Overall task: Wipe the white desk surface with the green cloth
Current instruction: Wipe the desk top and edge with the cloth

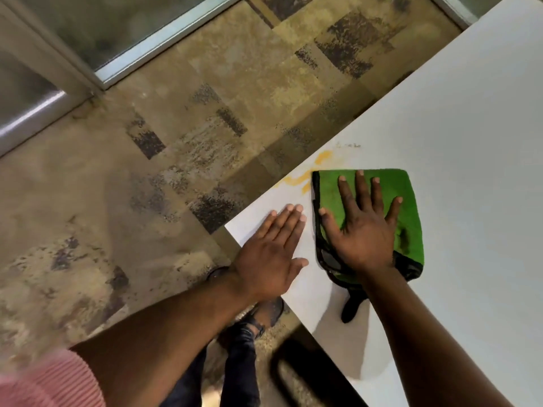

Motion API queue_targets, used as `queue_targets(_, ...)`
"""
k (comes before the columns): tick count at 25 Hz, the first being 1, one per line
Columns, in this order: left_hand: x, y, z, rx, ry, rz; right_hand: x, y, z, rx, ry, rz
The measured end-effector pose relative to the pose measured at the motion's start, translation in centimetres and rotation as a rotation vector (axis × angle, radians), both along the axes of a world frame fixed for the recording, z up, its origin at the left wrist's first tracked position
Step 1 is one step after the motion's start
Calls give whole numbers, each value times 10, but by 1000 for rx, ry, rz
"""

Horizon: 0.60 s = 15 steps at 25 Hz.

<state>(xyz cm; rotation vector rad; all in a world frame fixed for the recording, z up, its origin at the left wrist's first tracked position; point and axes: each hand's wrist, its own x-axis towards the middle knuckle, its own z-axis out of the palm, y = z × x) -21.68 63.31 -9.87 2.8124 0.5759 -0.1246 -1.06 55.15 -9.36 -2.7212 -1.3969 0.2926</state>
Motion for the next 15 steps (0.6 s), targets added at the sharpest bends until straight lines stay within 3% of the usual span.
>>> queue_targets(3, -3, -24, -4, -18, -11, 183, 4, -17, 1, -31, -6, -44)
queue_targets(6, -1, -25, -9, -12, -30, 186, 11, 42, -1, 9, 35, -186)
queue_targets(9, -1, -25, -12, 4, -23, 200, -18, 61, -8, 30, 22, -63)
queue_targets(12, -2, -28, -12, 5, -37, 198, -17, 14, -6, -14, -10, 64)
queue_targets(15, -2, -24, -15, 6, -57, 197, 14, 34, -6, -5, -6, -61)
